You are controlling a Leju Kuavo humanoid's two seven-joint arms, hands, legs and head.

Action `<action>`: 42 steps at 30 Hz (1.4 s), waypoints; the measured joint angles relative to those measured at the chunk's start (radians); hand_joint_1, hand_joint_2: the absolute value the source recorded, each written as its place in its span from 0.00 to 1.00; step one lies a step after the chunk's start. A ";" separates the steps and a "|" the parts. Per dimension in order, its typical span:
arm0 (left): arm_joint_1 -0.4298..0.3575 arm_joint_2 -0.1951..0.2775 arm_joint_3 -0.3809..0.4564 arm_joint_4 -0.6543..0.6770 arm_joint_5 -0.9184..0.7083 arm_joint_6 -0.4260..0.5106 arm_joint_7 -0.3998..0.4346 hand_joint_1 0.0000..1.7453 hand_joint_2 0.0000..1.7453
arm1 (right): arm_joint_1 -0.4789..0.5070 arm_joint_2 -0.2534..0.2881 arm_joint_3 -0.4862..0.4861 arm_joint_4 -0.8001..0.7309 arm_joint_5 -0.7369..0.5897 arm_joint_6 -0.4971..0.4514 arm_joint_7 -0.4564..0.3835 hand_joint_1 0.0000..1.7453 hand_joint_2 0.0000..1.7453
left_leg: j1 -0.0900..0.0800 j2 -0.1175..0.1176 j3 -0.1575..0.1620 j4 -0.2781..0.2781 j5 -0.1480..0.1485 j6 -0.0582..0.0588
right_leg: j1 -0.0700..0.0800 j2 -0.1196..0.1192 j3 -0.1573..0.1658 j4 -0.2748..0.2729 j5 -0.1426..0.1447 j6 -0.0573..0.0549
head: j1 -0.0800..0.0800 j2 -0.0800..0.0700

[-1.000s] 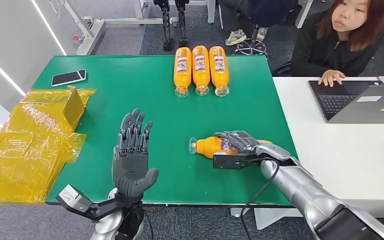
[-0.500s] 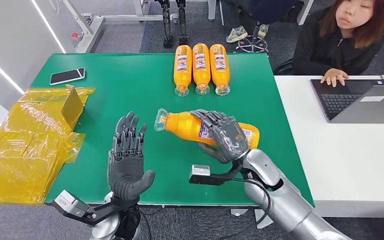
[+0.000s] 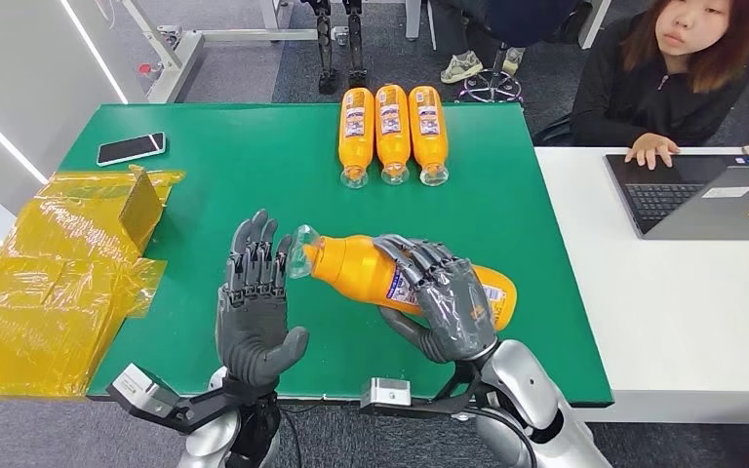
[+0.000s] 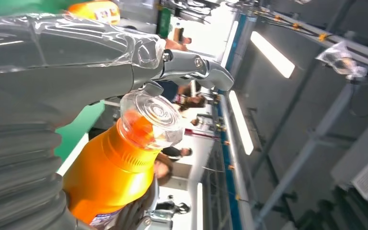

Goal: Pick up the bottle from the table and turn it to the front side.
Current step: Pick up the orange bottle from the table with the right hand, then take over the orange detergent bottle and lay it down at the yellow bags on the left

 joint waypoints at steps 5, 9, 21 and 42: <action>-0.023 -0.006 -0.002 0.027 0.006 -0.015 0.000 0.00 1.00 | 0.049 0.024 -0.027 -0.047 0.010 0.006 -0.003 1.00 1.00 | 0.000 0.000 0.000 0.000 0.000 0.000 | 0.000 0.000 0.000 0.000 0.000 0.000 | 0.000 0.000; -0.030 -0.008 -0.004 0.045 0.019 -0.025 0.000 0.00 1.00 | 0.076 0.029 -0.035 -0.061 -0.013 -0.005 -0.038 1.00 1.00 | 0.000 0.001 0.000 0.000 0.000 0.000 | 0.000 0.001 0.000 0.000 0.000 0.000 | 0.000 0.000; -0.035 -0.007 -0.019 0.056 0.067 -0.041 0.000 0.00 1.00 | 0.092 0.057 -0.029 0.008 -0.224 -0.073 -0.179 1.00 1.00 | 0.000 0.001 0.000 0.000 0.000 0.000 | 0.000 0.001 0.000 0.000 0.000 0.000 | 0.000 0.000; -0.037 -0.001 -0.029 0.028 0.101 -0.031 0.000 0.00 1.00 | 0.097 0.132 0.066 0.185 -0.478 -0.084 -0.306 1.00 1.00 | 0.000 0.001 -0.001 0.000 0.000 0.000 | 0.000 0.001 0.000 0.000 0.000 0.000 | 0.000 0.000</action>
